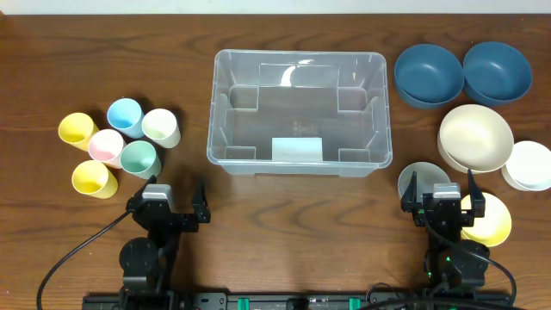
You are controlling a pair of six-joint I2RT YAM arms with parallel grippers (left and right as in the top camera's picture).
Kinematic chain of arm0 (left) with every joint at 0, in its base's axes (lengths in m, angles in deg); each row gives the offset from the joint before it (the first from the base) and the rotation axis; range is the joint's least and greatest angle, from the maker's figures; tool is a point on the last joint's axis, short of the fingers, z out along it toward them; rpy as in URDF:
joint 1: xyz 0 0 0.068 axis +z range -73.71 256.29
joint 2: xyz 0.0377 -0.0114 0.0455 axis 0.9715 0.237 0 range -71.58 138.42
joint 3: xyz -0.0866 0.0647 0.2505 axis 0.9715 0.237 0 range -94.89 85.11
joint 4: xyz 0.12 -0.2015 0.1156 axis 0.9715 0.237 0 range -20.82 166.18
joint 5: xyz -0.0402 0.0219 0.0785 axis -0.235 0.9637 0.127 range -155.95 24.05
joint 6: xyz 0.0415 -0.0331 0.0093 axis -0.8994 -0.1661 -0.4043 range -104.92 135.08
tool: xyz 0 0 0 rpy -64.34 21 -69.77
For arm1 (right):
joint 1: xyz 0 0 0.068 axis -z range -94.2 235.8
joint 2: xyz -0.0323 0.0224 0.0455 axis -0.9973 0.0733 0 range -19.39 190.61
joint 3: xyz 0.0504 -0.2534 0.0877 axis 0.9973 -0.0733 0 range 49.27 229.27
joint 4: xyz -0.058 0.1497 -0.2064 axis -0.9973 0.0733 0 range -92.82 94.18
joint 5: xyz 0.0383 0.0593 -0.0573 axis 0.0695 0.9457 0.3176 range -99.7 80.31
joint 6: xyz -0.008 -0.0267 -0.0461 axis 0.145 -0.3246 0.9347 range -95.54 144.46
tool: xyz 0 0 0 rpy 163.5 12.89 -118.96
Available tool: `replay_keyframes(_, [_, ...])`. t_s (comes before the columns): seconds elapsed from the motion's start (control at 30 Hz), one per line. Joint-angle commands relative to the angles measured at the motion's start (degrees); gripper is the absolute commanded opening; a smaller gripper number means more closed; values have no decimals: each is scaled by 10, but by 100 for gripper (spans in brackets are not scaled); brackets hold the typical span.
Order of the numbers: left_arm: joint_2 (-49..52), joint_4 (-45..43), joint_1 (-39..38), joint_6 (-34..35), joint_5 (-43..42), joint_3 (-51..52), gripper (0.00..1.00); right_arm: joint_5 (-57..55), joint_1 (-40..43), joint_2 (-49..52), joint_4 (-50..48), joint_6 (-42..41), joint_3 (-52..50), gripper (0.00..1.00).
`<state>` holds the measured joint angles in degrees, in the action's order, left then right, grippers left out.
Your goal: Pack container
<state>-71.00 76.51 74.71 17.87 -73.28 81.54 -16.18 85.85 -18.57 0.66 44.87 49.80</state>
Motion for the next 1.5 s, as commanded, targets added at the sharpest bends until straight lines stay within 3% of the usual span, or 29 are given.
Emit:
replay_keyframes(0.0, [-3,18,3,-5,-7,9,98,-10,4,-5,0,9,-2,99])
replay_keyframes(1.47, [-3,18,3,-5,-7,9,98,-51,4,-5,-12,16,-2,99])
